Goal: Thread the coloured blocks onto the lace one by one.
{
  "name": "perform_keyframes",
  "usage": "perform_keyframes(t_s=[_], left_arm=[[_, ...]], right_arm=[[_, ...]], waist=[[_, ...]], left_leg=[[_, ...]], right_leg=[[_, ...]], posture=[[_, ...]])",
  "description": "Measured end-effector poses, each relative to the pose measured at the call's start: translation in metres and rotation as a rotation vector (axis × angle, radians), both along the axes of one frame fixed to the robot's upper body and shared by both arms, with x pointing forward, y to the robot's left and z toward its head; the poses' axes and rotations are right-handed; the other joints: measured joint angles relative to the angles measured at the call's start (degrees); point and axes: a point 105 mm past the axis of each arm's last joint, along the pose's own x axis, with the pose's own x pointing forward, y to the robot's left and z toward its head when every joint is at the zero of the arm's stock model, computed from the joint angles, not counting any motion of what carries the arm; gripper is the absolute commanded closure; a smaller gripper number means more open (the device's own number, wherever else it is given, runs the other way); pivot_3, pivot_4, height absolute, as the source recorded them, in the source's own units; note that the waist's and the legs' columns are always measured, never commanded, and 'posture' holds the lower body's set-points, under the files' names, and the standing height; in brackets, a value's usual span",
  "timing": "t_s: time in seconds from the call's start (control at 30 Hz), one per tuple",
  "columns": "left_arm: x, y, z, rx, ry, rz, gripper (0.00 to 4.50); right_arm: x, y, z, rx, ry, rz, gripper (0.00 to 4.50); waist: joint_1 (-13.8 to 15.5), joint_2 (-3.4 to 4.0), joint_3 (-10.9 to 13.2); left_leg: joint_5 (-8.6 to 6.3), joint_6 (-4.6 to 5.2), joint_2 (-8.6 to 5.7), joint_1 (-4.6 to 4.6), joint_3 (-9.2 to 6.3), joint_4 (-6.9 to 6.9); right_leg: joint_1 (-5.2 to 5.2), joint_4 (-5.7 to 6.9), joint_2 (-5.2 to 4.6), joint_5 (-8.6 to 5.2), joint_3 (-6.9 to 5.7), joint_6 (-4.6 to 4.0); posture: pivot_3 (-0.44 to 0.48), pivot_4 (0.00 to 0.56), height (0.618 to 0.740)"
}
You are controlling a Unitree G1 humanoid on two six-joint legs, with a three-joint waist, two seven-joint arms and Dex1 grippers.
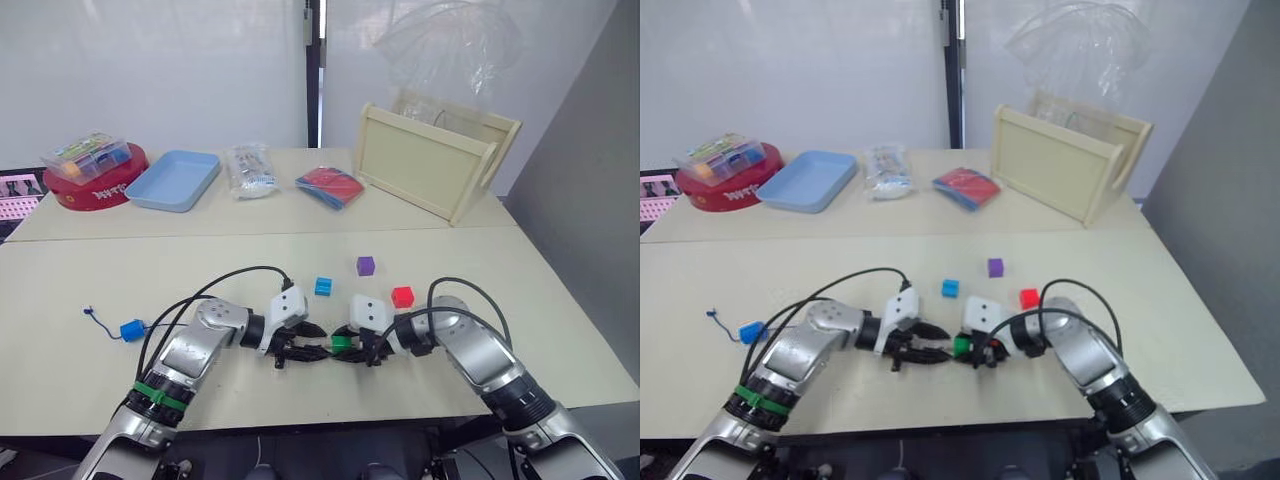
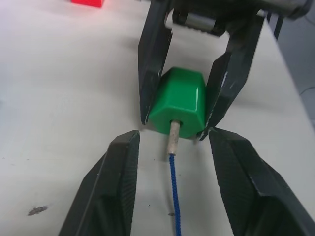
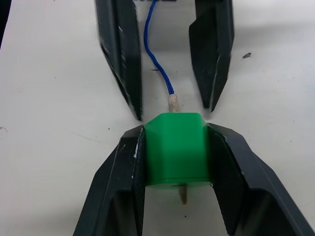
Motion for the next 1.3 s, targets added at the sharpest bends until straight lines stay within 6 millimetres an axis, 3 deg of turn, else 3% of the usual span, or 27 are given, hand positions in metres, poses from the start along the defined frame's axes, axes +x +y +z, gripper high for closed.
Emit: perform_keyframes(t_s=[0.33,0.57,0.6,0.9,1.1,1.3], left_arm=[[-0.011,0.029,-0.014,0.068,0.012,0.008,2.3],[-0.003,0.027,-0.019,0.092,-0.092,0.016,4.4],[-0.002,0.027,-0.02,0.091,-0.098,0.018,4.48],[-0.003,0.016,-0.022,0.04,-0.089,0.009,4.48],[-0.003,-0.007,-0.023,-0.006,-0.083,-0.024,4.48],[0.0,-0.011,-0.023,-0.006,-0.085,-0.026,4.48]], right_arm=[[0.0,0.001,0.0,0.004,-0.004,-0.005,3.16],[0.001,-0.001,0.001,0.002,-0.003,-0.014,3.16],[0.001,-0.001,0.001,0.001,-0.003,-0.014,3.16],[0.001,-0.002,0.001,-0.005,-0.005,-0.021,3.16],[0.0,-0.001,0.001,-0.004,-0.002,-0.032,3.16],[0.0,-0.001,0.0,-0.005,0.0,-0.035,3.16]], waist=[[-0.3,0.0,0.0],[0.0,0.01,0.0],[0.0,0.01,0.0],[0.4,0.0,0.0],[0.4,0.0,0.0],[0.6,-0.01,0.0]], left_leg=[[0.0,0.0,0.02,0.05,0.0,-0.06],[0.0,0.0,0.01,0.08,0.01,-0.06],[0.0,0.01,0.01,0.08,0.02,-0.06],[0.0,0.01,0.0,0.08,0.02,-0.06],[0.0,0.0,-0.01,0.07,0.02,-0.05],[0.0,0.0,-0.03,0.09,0.02,-0.03]], right_leg=[[0.0,0.01,0.01,0.0,0.0,0.0],[0.02,-0.01,0.0,0.0,0.01,0.0],[0.03,-0.01,0.0,0.0,0.01,0.0],[0.04,-0.02,-0.01,0.0,0.01,0.0],[0.04,-0.02,-0.01,0.0,0.01,0.0],[0.08,-0.02,-0.03,0.0,0.01,0.0]], posture=[[0.0,0.15,0.74],[0.0,0.15,0.74],[0.0,0.15,0.74],[0.0,0.15,0.74],[0.0,0.15,0.74],[0.0,0.15,0.74]])
